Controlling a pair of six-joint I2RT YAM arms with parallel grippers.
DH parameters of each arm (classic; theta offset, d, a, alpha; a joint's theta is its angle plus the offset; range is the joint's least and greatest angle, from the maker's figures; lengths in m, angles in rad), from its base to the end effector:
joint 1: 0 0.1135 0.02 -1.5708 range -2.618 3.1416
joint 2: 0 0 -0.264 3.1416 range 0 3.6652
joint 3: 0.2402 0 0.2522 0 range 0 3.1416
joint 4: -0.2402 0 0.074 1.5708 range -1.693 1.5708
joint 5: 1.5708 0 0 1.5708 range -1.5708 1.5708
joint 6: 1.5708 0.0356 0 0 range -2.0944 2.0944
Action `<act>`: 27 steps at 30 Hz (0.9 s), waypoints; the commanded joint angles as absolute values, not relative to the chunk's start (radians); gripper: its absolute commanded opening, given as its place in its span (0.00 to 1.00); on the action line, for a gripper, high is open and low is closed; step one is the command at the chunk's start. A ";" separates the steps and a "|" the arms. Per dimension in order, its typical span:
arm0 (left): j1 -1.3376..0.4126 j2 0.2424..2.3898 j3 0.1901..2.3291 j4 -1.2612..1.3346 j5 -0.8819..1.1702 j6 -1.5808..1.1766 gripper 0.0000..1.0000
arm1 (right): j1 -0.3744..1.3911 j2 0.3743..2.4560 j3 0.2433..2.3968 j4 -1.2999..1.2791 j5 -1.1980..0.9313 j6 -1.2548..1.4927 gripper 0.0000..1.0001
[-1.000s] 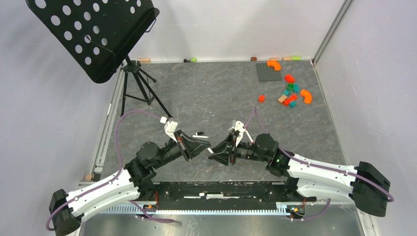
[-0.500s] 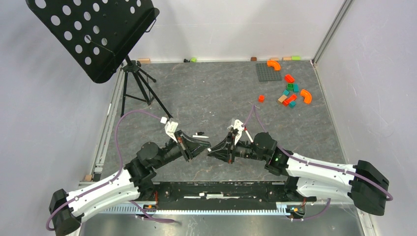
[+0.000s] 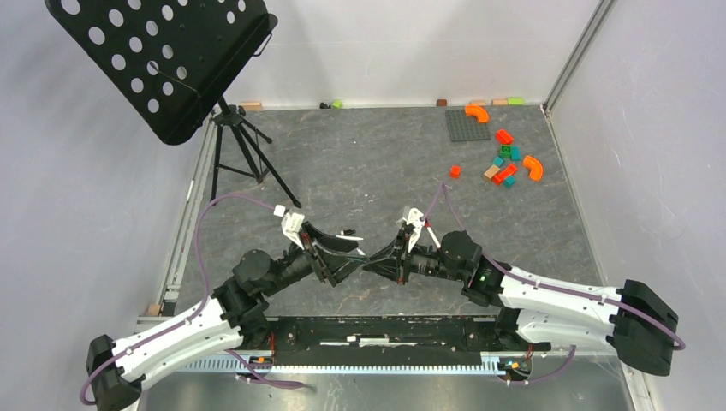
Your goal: Insert the pens into the pen caps
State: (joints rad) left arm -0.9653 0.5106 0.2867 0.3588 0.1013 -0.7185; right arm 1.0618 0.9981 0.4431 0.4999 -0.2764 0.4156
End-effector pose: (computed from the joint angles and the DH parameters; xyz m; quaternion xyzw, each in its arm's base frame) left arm 0.0826 -0.1256 0.2613 0.1187 0.6473 -0.5832 0.4762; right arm 0.1011 0.2011 0.2513 -0.3182 0.6521 0.5324 0.4360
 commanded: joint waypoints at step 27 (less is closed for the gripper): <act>-0.957 0.954 0.775 -0.709 -0.531 -0.712 0.96 | 1.067 0.746 0.351 0.161 0.270 0.440 0.00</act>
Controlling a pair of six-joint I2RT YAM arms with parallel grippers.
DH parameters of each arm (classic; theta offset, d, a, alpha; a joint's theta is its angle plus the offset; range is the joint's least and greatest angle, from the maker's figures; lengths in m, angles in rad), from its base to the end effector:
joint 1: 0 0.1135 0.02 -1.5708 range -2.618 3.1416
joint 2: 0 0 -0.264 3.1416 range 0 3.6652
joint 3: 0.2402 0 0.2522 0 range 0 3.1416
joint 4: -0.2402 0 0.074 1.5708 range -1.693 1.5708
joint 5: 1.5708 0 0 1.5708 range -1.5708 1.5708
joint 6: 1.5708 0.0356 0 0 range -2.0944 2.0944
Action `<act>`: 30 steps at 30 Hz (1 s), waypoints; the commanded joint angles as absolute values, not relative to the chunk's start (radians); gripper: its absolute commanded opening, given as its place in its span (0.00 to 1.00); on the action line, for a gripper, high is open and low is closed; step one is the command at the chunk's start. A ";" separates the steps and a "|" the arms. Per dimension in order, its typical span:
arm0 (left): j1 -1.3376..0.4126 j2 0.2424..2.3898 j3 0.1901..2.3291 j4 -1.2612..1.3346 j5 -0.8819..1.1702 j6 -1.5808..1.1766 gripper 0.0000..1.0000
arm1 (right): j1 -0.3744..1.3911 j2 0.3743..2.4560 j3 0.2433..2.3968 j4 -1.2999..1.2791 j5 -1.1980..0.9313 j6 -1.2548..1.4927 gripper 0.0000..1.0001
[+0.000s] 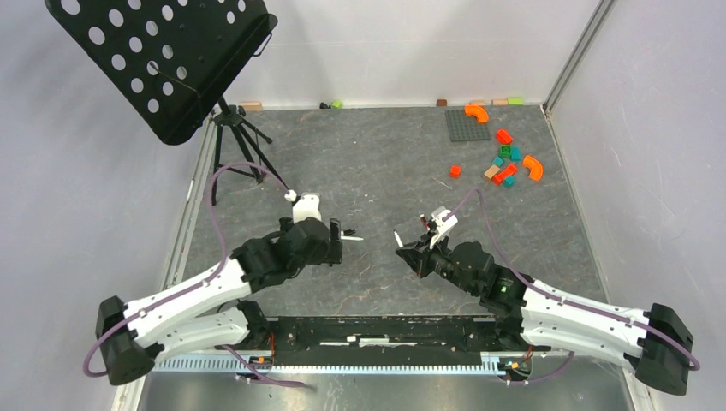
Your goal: Insert the pens into the pen caps
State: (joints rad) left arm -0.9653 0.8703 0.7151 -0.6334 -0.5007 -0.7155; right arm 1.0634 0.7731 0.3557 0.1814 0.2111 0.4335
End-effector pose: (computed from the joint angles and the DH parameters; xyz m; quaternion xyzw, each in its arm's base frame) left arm 0.1138 -0.1344 0.2621 0.0179 0.9005 -0.1223 0.4170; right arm 0.0965 0.1581 0.2280 -0.1799 0.7628 0.3582 0.5073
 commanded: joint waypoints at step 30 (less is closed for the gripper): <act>-0.735 1.379 0.772 -0.534 -0.279 -0.615 0.49 | 1.068 0.675 0.323 0.087 0.273 0.428 0.00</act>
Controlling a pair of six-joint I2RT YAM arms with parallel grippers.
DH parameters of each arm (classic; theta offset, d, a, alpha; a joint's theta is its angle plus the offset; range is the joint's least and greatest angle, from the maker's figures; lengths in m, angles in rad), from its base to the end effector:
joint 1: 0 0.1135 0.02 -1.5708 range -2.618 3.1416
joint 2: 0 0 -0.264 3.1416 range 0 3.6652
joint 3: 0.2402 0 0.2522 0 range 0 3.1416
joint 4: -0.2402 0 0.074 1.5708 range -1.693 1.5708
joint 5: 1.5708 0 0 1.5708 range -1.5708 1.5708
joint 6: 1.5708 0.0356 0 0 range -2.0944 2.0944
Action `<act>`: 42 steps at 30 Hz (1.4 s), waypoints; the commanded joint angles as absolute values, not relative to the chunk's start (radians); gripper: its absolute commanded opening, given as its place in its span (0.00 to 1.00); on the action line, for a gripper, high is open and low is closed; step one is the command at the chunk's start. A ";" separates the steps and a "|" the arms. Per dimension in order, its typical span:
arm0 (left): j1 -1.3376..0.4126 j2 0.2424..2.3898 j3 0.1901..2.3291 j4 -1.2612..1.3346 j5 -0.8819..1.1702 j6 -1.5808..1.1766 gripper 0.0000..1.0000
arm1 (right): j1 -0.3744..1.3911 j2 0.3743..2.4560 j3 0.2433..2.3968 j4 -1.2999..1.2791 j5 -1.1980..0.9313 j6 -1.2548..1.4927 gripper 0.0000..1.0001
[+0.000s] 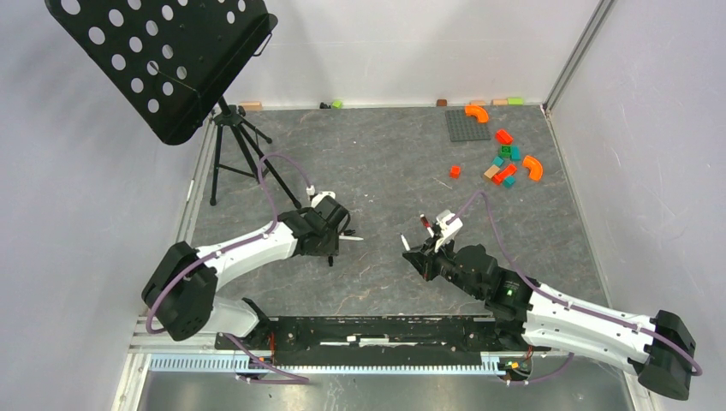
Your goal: Insert the pens into the pen caps
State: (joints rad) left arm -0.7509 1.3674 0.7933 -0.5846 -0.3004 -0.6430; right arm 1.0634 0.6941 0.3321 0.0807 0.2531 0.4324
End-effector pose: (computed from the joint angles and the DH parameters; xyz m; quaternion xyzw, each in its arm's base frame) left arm 0.1886 -0.1616 0.1904 0.0216 0.9681 -0.0175 0.2491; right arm 0.0912 0.1457 0.2216 -0.1739 0.7773 0.3315 0.5057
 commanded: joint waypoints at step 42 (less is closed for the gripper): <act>-0.755 1.567 0.836 -0.637 -0.255 -0.710 0.35 | 1.068 0.719 0.313 0.144 0.248 0.430 0.00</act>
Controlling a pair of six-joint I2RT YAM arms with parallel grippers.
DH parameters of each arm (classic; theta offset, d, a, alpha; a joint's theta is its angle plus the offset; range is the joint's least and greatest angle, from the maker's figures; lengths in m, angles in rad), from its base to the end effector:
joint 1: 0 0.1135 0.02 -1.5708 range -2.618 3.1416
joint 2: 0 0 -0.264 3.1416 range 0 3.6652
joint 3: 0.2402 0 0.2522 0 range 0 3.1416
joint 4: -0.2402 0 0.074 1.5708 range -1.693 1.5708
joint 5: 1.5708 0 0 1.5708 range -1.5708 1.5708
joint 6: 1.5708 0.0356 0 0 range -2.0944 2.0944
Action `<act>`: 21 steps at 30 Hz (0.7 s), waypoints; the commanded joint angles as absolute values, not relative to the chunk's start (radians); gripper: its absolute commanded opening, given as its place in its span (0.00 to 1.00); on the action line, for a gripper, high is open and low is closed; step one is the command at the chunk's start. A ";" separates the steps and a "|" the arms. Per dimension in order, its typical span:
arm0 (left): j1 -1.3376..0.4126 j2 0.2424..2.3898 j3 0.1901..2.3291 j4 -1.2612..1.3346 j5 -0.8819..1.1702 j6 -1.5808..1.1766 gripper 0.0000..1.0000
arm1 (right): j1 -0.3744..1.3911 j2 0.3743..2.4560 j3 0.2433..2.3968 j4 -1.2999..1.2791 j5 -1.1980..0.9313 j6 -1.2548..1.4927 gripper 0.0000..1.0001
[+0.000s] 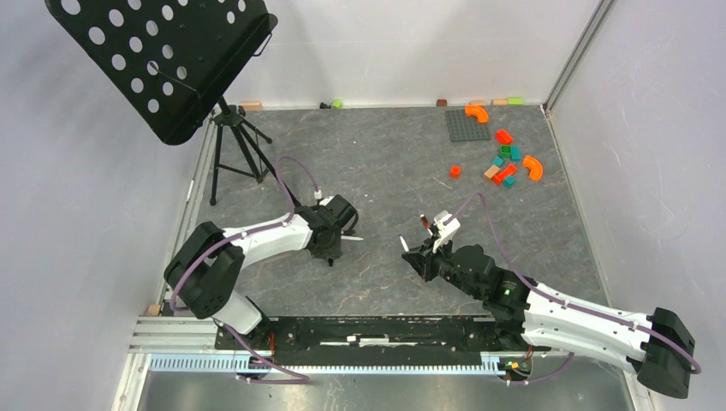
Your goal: Insert the pens into the pen caps
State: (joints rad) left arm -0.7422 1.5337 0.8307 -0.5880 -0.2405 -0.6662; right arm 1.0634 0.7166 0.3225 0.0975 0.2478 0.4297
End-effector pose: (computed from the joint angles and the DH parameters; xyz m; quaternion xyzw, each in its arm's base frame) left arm 0.2017 -0.1735 0.1604 0.0206 0.9830 0.0009 0.1824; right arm 0.0921 0.1478 0.2165 -0.1787 0.7809 0.3280 0.5008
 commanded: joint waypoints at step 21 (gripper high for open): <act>-0.772 1.408 0.734 -0.496 -0.230 -0.688 0.02 | 1.068 0.728 0.302 0.169 0.238 0.448 0.00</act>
